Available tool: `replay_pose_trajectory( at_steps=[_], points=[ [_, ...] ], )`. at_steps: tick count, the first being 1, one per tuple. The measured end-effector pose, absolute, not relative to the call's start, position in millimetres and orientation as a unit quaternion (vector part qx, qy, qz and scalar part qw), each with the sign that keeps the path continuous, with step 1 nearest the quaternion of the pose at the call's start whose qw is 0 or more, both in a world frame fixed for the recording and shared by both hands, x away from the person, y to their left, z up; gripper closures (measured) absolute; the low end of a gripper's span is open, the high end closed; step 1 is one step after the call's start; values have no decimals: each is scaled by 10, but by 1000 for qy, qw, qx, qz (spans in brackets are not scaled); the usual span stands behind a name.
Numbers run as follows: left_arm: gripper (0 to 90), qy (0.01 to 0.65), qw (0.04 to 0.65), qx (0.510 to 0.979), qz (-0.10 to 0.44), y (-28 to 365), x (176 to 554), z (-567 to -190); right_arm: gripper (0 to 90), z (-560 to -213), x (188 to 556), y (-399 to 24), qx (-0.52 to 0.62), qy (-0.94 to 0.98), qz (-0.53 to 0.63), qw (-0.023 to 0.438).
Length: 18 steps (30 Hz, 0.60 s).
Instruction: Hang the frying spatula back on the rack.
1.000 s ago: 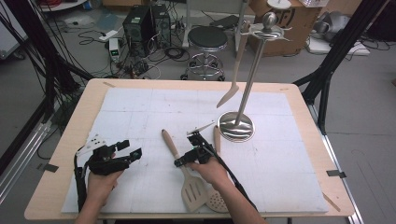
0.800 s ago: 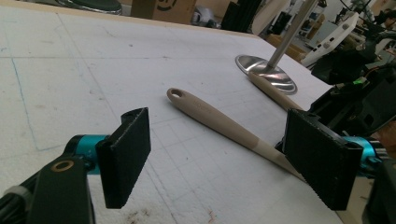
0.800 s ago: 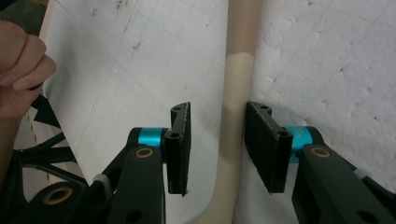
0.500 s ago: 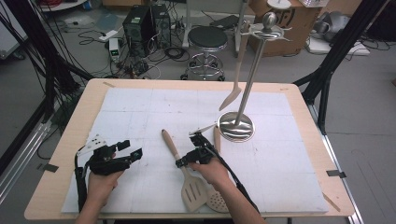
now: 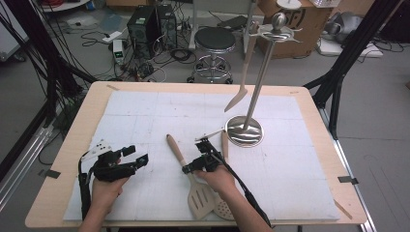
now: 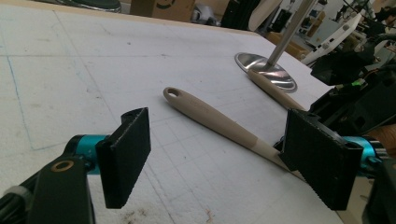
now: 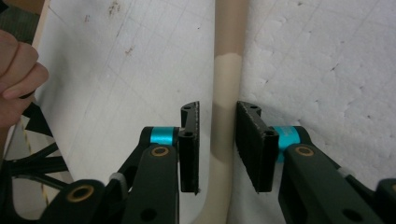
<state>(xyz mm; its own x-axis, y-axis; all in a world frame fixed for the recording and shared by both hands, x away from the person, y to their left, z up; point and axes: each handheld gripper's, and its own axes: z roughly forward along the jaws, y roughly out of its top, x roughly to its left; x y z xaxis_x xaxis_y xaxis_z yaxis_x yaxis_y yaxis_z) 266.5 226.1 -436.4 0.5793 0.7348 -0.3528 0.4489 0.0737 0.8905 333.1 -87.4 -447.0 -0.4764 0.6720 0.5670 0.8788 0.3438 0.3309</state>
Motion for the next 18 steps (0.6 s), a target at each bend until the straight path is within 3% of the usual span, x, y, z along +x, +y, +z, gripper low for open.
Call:
replay_pose_trajectory(
  at_steps=[4, 10, 18],
  points=[
    [240, 442, 585, 668, 123, 2255, 2664, -4363, 752, -4493, 3312, -899, -486, -798, -317, 162],
    [239, 443, 585, 669, 122, 2261, 2668, -4368, 757, -4493, 3296, -894, -489, -797, -319, 156],
    [239, 442, 584, 669, 122, 2253, 2668, -4370, 753, -4447, 3194, -801, -478, -816, -309, 100]
  ],
)
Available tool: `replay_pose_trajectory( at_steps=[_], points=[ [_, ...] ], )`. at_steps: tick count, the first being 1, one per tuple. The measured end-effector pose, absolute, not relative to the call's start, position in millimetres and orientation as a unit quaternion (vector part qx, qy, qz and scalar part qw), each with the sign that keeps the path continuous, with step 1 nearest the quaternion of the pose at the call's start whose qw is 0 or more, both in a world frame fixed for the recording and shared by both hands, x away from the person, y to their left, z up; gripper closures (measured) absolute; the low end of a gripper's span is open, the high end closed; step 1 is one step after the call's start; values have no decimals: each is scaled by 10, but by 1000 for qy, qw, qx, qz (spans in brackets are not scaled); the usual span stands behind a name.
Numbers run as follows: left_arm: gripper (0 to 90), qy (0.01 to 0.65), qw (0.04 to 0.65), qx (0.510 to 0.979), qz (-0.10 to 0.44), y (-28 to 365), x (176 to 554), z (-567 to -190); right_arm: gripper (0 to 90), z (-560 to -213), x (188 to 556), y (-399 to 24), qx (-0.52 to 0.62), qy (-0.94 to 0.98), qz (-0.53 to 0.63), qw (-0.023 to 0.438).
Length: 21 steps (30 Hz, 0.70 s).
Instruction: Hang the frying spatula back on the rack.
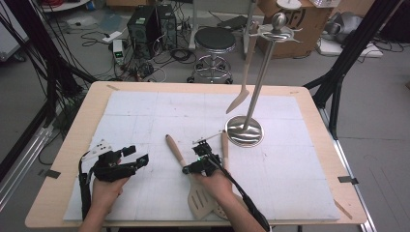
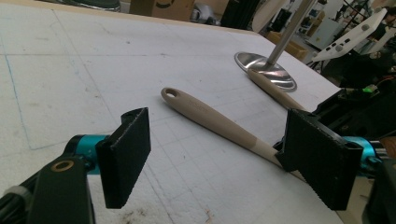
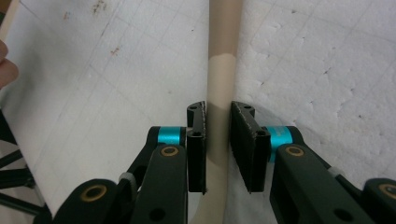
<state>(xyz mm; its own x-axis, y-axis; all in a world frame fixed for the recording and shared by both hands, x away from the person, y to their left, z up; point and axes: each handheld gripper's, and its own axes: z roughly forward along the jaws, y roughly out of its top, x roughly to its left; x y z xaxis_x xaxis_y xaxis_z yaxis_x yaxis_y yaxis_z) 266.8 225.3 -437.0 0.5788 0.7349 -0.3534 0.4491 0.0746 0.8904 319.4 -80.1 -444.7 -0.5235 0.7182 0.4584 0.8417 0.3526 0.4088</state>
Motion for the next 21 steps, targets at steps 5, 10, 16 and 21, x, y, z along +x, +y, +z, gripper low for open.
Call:
replay_pose_trajectory(
  at_steps=[5, 10, 16, 21],
  points=[
    [239, 443, 583, 670, 121, 2246, 2665, -4370, 756, -4442, 3172, -782, -474, -821, -307, 88],
    [240, 444, 584, 669, 122, 2263, 2663, -4369, 779, -4448, 3203, -807, -468, -821, -310, 101],
    [240, 448, 586, 664, 125, 2302, 2655, -4369, 792, -4484, 3297, -913, -466, -807, -330, 153],
    [240, 450, 585, 663, 126, 2325, 2652, -4375, 793, -4443, 3350, -1001, -472, -771, -381, 193]
  ],
)
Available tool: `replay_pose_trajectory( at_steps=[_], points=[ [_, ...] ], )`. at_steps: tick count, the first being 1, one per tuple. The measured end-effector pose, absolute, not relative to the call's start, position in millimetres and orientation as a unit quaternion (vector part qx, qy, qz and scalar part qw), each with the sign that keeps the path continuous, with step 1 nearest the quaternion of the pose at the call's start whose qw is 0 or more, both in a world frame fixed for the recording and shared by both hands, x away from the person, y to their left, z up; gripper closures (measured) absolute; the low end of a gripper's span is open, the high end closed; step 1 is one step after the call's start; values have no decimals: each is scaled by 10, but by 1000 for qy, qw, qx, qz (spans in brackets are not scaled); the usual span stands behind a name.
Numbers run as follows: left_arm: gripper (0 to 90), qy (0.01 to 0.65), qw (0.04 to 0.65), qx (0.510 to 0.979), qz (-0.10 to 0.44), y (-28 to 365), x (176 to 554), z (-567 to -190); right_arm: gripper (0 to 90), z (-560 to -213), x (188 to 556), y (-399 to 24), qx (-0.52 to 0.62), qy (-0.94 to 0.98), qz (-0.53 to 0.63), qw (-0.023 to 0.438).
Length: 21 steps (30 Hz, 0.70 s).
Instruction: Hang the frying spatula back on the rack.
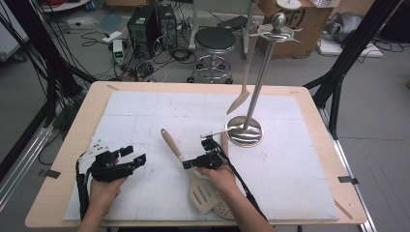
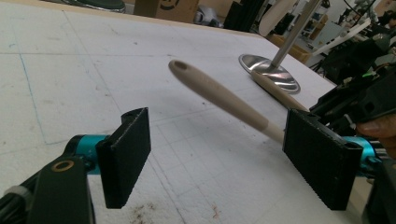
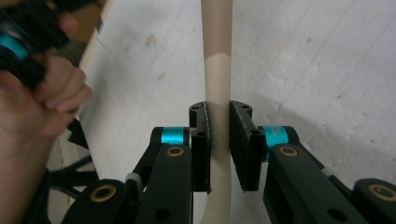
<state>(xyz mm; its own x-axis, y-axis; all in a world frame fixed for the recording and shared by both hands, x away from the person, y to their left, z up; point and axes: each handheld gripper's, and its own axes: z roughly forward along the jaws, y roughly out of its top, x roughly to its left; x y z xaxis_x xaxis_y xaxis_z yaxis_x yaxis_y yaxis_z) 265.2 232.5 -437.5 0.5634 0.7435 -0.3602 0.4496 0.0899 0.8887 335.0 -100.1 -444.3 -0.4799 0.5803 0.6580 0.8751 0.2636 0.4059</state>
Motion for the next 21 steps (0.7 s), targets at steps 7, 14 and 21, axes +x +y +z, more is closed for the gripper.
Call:
replay_pose_trajectory(
  at_steps=[7, 14, 21],
  points=[
    [240, 450, 586, 662, 126, 2320, 2651, -4374, 793, -4355, 3365, -1146, -474, -754, -415, 187],
    [240, 450, 585, 663, 126, 2320, 2648, -4371, 792, -4284, 3338, -1371, -479, -734, -448, 175],
    [240, 448, 583, 666, 125, 2300, 2647, -4373, 793, -4235, 3298, -1607, -486, -706, -482, 180]
  ],
)
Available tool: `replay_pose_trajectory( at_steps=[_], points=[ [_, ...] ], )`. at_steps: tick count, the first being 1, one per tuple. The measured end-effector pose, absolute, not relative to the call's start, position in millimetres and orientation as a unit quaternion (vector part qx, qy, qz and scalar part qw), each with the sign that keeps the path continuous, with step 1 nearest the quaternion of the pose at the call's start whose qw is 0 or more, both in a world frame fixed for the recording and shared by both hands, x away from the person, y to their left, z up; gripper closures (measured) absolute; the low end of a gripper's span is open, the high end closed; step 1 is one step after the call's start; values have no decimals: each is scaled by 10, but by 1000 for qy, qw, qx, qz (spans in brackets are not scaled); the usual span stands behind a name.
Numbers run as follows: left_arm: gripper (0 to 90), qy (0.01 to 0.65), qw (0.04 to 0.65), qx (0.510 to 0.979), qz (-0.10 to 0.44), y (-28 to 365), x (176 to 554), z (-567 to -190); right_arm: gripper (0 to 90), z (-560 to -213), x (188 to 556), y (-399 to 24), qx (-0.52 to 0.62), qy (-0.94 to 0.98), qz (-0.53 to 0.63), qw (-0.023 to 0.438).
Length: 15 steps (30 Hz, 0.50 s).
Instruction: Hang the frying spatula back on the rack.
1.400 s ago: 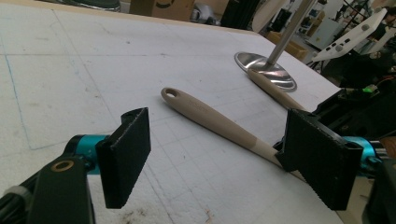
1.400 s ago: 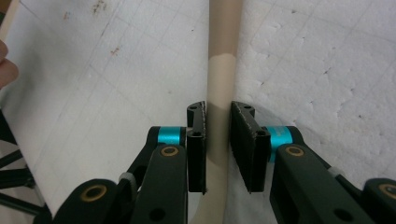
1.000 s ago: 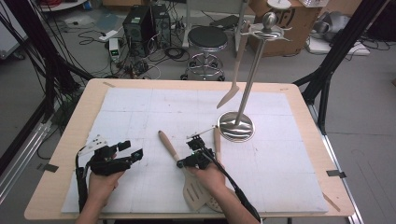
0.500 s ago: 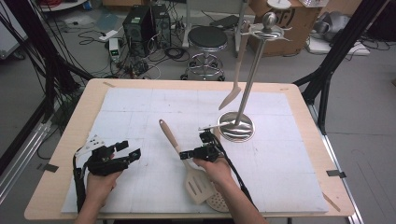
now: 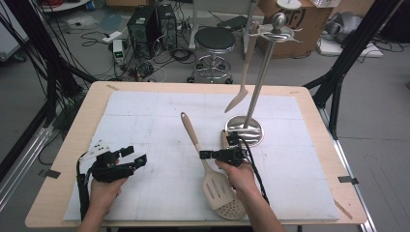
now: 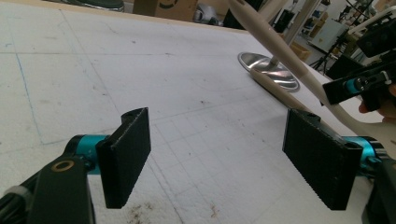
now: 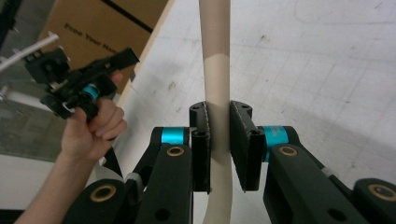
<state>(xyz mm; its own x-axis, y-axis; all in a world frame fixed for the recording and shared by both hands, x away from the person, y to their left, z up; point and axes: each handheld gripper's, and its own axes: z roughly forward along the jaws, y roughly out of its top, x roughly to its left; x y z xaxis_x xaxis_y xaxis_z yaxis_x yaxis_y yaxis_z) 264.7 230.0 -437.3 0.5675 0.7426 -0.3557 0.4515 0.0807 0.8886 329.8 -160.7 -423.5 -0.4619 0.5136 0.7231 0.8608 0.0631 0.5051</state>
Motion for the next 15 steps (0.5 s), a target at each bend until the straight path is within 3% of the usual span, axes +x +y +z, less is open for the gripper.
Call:
replay_pose_trajectory(
  at_steps=[15],
  points=[
    [241, 448, 581, 668, 125, 2306, 2655, -4381, 793, -4160, 3261, -1988, -488, -655, -547, 181]
  ],
)
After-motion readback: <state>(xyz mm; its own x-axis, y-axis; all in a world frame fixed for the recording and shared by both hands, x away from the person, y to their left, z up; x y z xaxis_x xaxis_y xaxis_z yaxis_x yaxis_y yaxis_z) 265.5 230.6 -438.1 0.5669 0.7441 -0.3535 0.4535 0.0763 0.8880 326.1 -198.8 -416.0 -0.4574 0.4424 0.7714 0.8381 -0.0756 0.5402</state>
